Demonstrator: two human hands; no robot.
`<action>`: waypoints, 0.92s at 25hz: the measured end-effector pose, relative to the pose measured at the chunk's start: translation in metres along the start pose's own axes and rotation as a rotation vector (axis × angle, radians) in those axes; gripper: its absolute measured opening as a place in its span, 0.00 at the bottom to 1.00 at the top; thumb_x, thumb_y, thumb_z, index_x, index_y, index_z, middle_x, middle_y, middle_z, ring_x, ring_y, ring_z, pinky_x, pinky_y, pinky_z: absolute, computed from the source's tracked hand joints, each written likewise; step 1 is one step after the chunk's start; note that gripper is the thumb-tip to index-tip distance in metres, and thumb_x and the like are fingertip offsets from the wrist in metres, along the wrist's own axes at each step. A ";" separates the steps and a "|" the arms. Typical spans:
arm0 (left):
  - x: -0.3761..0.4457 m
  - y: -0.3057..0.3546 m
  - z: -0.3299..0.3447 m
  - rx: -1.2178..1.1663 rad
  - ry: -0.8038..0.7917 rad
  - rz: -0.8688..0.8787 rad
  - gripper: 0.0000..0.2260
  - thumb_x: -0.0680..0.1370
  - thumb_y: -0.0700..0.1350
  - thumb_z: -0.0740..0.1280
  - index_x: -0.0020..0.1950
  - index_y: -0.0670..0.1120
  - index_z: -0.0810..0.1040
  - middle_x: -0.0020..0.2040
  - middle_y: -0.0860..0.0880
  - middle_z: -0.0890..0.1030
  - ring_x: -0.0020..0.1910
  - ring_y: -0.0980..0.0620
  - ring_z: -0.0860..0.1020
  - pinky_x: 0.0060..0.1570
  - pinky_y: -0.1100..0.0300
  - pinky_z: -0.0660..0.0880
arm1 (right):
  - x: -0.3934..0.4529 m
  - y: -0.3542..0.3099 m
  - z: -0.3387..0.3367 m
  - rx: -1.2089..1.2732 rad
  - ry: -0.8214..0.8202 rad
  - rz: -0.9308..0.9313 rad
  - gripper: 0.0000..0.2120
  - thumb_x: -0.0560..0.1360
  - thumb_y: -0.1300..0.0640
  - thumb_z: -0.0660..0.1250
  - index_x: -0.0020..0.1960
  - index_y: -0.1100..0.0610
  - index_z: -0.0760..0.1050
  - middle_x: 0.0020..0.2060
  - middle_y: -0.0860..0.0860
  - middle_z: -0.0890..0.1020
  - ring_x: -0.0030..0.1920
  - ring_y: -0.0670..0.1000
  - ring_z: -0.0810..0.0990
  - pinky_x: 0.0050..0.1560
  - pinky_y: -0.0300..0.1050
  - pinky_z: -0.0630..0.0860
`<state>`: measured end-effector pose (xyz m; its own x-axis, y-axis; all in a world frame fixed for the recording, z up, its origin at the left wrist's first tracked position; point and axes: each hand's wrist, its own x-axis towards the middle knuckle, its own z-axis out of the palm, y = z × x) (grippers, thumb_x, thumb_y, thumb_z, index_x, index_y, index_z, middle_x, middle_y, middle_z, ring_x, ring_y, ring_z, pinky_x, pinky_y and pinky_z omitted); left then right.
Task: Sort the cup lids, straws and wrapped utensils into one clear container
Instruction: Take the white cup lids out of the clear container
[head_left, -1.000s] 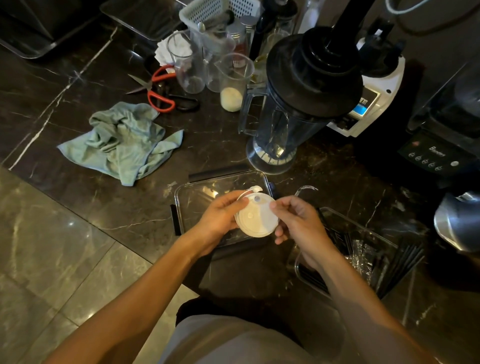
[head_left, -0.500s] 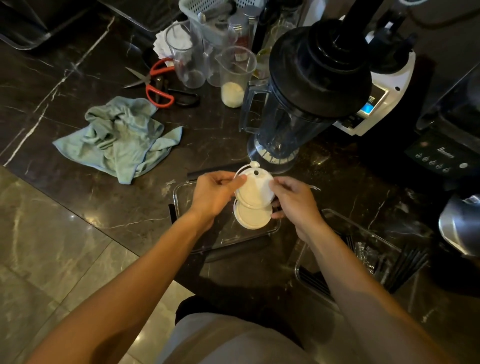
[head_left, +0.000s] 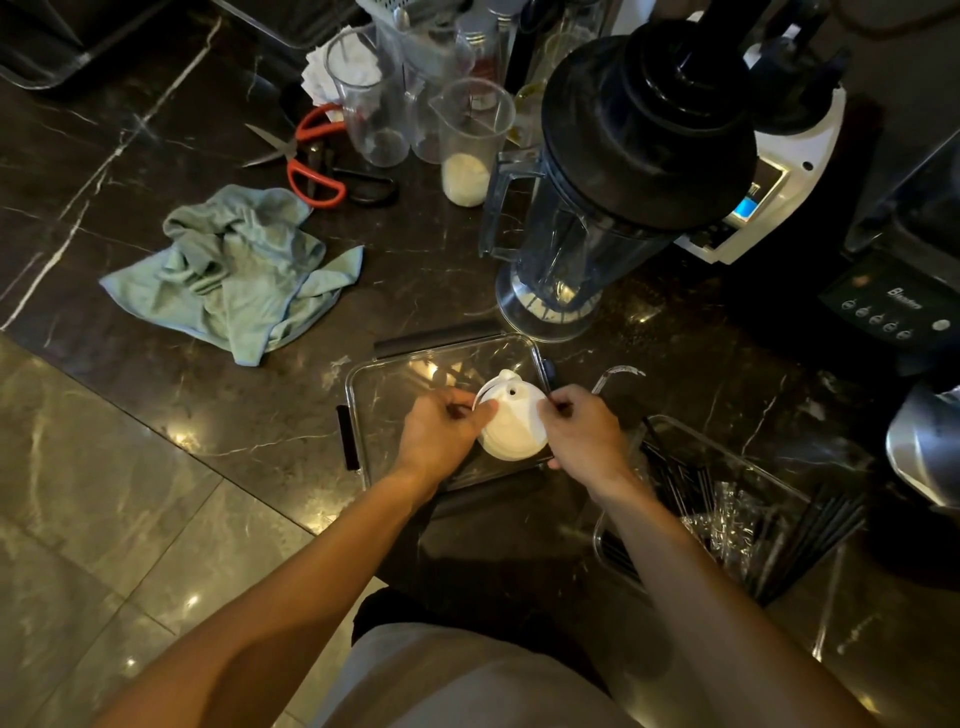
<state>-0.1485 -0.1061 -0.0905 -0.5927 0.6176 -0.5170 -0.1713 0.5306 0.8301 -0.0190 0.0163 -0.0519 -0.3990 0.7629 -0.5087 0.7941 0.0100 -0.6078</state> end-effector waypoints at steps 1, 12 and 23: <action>0.001 -0.002 0.000 0.006 0.000 0.002 0.09 0.78 0.50 0.74 0.54 0.47 0.86 0.47 0.51 0.86 0.48 0.53 0.84 0.49 0.57 0.80 | 0.000 0.000 -0.001 -0.013 -0.002 -0.011 0.02 0.82 0.49 0.65 0.52 0.46 0.74 0.43 0.40 0.76 0.49 0.51 0.83 0.49 0.58 0.85; 0.000 0.006 0.004 0.051 0.049 0.069 0.08 0.77 0.52 0.75 0.51 0.49 0.86 0.45 0.53 0.86 0.46 0.55 0.84 0.50 0.55 0.82 | 0.001 -0.002 -0.007 -0.070 0.029 0.007 0.09 0.83 0.49 0.63 0.59 0.50 0.78 0.43 0.41 0.77 0.49 0.50 0.84 0.50 0.55 0.85; 0.008 0.008 -0.003 0.145 -0.020 0.019 0.14 0.76 0.52 0.76 0.59 0.48 0.83 0.50 0.50 0.85 0.50 0.52 0.84 0.52 0.47 0.84 | 0.004 -0.002 -0.007 -0.078 -0.034 0.088 0.15 0.83 0.52 0.66 0.67 0.56 0.76 0.56 0.51 0.80 0.43 0.49 0.85 0.39 0.46 0.86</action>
<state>-0.1569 -0.0983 -0.0870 -0.5783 0.6391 -0.5070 -0.0440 0.5961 0.8017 -0.0186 0.0235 -0.0487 -0.3406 0.7410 -0.5787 0.8591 -0.0048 -0.5118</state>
